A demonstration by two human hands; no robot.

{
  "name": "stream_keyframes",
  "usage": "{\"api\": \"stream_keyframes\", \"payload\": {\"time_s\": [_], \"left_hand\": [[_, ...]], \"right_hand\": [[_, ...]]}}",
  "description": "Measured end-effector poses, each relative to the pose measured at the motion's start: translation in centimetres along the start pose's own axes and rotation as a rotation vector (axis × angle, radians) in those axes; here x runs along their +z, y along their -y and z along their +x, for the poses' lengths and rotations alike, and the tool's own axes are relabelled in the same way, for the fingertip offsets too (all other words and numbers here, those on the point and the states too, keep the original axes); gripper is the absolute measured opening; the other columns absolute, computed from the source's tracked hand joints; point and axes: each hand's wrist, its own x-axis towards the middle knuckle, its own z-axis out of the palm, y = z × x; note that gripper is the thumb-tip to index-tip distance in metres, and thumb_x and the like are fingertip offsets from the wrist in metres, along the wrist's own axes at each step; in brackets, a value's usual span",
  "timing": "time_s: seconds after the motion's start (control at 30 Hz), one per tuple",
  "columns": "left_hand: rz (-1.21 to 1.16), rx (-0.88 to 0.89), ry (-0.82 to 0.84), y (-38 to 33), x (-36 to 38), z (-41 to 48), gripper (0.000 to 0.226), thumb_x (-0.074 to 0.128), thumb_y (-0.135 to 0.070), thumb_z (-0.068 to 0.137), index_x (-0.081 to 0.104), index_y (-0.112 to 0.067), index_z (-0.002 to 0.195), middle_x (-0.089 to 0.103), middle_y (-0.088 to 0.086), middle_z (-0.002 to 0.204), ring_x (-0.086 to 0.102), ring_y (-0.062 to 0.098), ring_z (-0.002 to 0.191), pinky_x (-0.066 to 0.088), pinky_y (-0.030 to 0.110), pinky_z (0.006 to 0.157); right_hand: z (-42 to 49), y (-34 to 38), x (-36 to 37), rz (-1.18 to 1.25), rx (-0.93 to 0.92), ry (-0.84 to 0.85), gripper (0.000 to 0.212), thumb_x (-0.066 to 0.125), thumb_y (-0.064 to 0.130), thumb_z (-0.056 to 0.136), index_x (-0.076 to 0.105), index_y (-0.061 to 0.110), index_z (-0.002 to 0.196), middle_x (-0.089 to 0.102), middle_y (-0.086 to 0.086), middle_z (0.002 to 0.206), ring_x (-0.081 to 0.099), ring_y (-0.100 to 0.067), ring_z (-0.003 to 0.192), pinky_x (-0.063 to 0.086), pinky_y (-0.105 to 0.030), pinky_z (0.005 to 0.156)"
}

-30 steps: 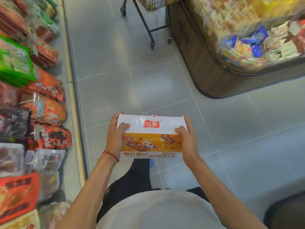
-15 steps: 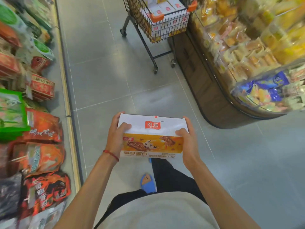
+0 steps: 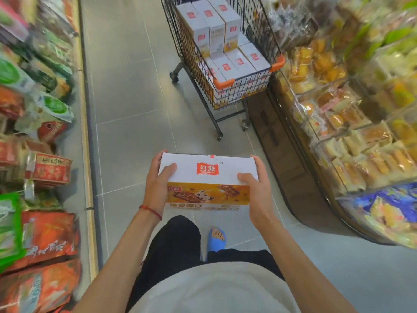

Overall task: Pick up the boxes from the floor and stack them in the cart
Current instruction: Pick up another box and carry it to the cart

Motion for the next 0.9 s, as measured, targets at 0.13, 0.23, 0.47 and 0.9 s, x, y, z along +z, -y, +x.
{"api": "stream_keyframes", "payload": {"time_s": [0.13,0.23,0.47,0.9], "left_hand": [[-0.006,-0.002,0.014,-4.1,1.2,8.7,0.039,0.051,-0.029,0.103,0.045,-0.031,0.142,0.065,0.0,0.119,0.072,0.015,0.09,0.056,0.018,0.061],[-0.003,0.009,0.057,-7.4,2.0,15.8,0.037,0.052,-0.027,0.102,0.048,-0.029,0.139,0.068,0.0,0.115,0.073,0.013,0.086,0.055,0.018,0.06],[0.059,0.054,0.222,-16.9,2.8,31.3,0.033,0.058,-0.018,0.099,0.057,-0.021,0.131,0.069,0.004,0.111,0.071,0.01,0.087,0.054,0.022,0.064],[0.165,0.158,0.476,-27.9,11.5,52.3,0.048,0.063,-0.03,0.092,0.051,-0.029,0.138,0.061,0.004,0.131,0.067,0.021,0.109,0.059,0.025,0.072]], "right_hand": [[7.0,3.3,3.0,0.061,0.004,-0.036,0.059,0.061,0.032,0.083,0.046,0.04,0.14,0.067,0.0,0.128,0.072,-0.025,0.109,0.063,-0.047,0.088],[12.9,5.8,5.7,0.085,-0.025,-0.094,0.062,0.063,0.036,0.083,0.044,0.041,0.142,0.064,0.002,0.133,0.071,-0.025,0.112,0.062,-0.049,0.091],[24.1,12.8,12.2,0.204,-0.056,-0.195,0.064,0.066,0.037,0.094,0.039,0.043,0.151,0.056,0.015,0.143,0.064,-0.018,0.124,0.059,-0.038,0.097],[41.9,21.2,15.6,0.338,-0.028,-0.37,0.051,0.063,0.018,0.098,0.05,0.034,0.144,0.071,0.007,0.13,0.071,-0.021,0.116,0.058,-0.049,0.098]]}}
